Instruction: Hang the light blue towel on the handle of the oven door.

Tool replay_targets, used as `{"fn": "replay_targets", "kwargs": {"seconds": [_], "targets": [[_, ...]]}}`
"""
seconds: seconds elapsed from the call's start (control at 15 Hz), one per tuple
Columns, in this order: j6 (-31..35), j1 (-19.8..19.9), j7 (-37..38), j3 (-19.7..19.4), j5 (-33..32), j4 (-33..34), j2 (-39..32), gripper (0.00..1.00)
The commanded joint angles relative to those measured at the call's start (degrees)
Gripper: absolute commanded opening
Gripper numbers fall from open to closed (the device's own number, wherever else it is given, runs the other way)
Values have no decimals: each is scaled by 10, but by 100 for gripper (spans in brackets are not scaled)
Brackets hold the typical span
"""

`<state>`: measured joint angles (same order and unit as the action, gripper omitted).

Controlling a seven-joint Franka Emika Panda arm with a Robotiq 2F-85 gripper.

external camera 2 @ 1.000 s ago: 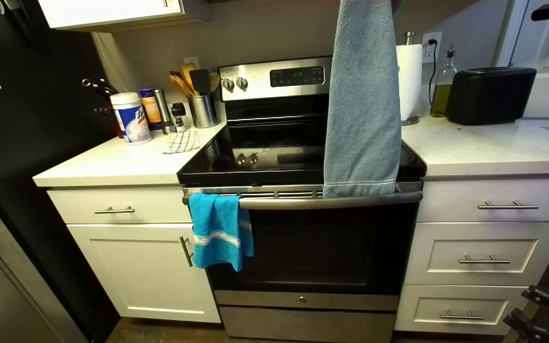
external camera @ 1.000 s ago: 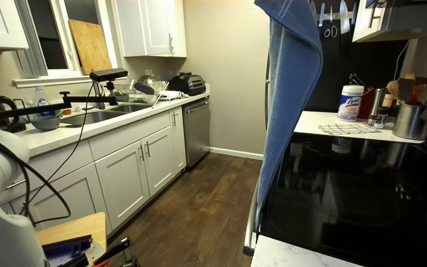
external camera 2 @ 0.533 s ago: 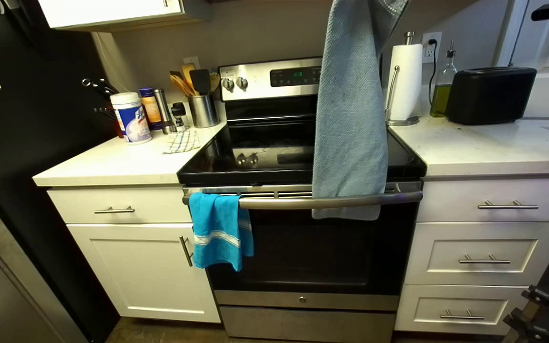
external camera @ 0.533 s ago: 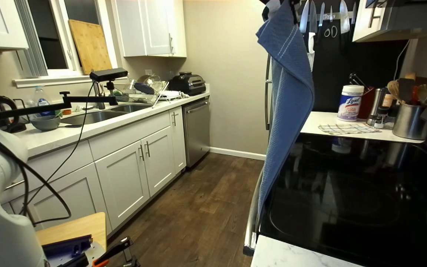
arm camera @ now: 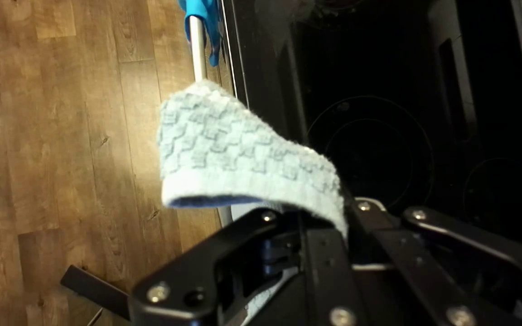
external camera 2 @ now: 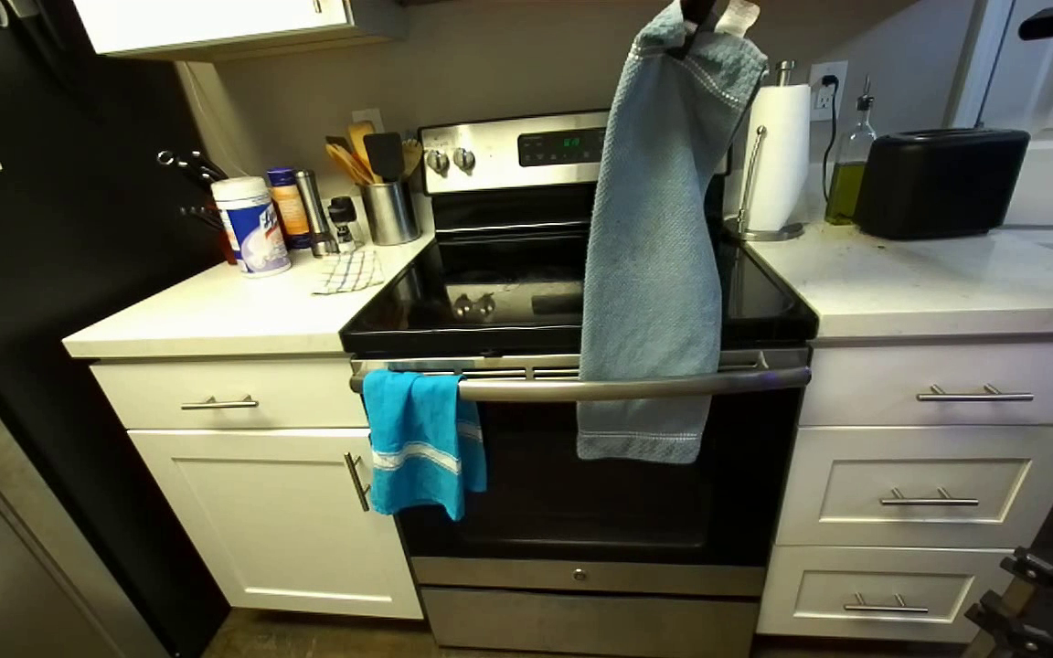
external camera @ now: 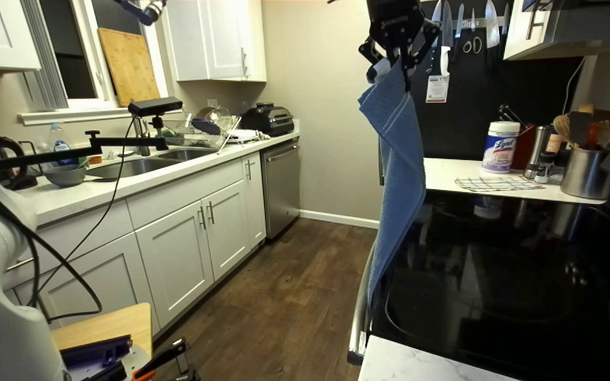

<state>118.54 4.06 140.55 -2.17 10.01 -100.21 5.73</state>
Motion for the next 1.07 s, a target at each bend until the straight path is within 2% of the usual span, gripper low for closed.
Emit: {"fn": "replay_targets", "kwargs": {"seconds": [0.0, 1.0], "targets": [[19, -10, -23, 4, 18, -17, -8, 3], [-9, -46, -101, 27, 40, -57, -56, 3]]}}
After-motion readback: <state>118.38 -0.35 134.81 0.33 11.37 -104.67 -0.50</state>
